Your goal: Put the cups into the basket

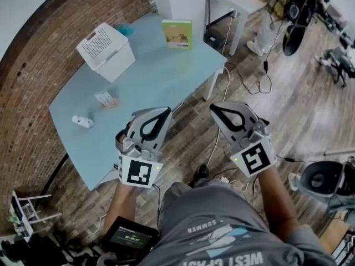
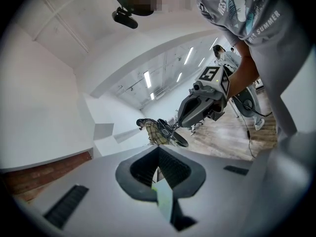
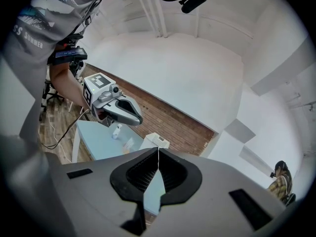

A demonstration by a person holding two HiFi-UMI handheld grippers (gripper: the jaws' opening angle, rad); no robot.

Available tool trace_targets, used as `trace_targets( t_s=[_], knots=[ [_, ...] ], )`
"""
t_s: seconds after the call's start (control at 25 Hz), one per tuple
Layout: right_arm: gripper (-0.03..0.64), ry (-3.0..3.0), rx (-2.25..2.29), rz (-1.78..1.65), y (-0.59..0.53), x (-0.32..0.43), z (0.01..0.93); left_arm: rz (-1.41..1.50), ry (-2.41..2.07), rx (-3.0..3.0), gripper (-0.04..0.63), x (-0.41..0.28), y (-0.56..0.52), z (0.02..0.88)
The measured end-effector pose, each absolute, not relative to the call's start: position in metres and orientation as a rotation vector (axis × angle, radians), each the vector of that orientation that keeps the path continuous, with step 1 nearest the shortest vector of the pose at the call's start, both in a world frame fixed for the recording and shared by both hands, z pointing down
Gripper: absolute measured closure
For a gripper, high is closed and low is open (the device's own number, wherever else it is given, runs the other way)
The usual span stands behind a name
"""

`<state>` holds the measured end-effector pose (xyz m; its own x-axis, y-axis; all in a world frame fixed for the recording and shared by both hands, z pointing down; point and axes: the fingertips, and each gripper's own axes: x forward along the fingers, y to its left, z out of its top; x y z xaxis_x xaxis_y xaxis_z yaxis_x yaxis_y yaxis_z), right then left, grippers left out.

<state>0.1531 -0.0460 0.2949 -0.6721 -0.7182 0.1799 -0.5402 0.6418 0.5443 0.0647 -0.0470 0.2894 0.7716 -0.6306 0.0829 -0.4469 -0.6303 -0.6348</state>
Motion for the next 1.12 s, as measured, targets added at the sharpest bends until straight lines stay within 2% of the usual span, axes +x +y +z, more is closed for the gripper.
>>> trace_targets(
  t_s=[0.6, 1.12],
  knots=[
    [0.603, -2.488, 0.974, -0.563, -0.129, 0.137, 0.324, -0.44, 0.809, -2.41, 0.597, 0.046, -0.12, 0.316],
    [0.603, -2.352, 1.127, -0.58, -0.192, 0.114, 0.311, -0.313, 0.668, -2.437, 0.597, 0.017, -0.189, 0.301]
  ],
)
